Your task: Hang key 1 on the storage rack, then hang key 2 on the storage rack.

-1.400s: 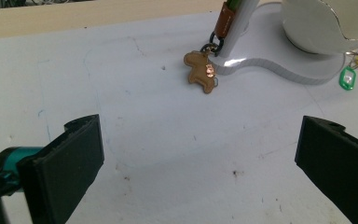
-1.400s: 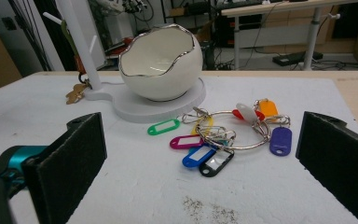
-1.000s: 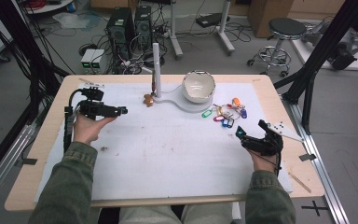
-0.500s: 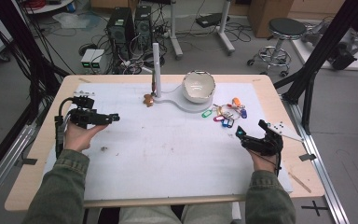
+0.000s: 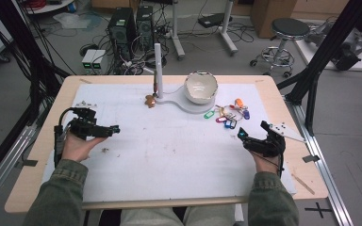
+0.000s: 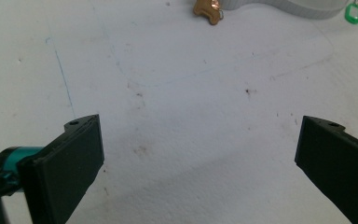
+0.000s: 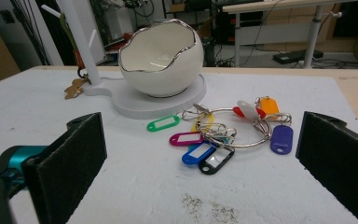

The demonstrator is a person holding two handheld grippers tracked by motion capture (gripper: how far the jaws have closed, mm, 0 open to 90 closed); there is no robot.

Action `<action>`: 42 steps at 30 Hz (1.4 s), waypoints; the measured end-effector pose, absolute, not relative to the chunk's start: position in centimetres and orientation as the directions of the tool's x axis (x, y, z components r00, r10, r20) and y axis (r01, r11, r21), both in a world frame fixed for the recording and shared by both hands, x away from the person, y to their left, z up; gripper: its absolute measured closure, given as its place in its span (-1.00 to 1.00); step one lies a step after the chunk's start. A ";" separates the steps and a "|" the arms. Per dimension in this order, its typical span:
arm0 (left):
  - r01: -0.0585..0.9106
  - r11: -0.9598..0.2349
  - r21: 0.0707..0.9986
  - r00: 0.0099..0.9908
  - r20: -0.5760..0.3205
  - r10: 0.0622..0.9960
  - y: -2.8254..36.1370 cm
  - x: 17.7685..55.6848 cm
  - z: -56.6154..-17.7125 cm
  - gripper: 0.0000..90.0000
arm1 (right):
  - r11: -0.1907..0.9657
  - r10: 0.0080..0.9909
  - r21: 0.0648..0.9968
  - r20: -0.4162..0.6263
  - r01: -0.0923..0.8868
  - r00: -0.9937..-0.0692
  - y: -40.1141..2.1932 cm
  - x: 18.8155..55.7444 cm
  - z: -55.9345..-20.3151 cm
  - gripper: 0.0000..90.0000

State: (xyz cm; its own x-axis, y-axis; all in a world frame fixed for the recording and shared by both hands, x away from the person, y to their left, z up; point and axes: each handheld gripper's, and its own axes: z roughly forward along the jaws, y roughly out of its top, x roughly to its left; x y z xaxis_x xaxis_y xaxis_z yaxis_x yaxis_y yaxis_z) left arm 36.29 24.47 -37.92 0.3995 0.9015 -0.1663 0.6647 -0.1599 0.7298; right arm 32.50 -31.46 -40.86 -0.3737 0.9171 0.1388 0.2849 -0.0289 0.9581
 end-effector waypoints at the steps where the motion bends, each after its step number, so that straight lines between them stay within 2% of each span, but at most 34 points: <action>1: 0.664 -0.162 0.730 0.403 -0.168 0.900 24.5 36.1 -38.0 -0.96 | -0.029 0.917 0.958 0.139 0.285 -0.374 -31.4 32.5 -40.9 -0.98; 42: 0.591 -0.103 0.800 0.398 -0.179 0.900 28.5 31.0 -40.7 -0.96 | -0.008 0.918 0.951 0.130 0.310 -0.376 -31.3 32.8 -40.9 -0.98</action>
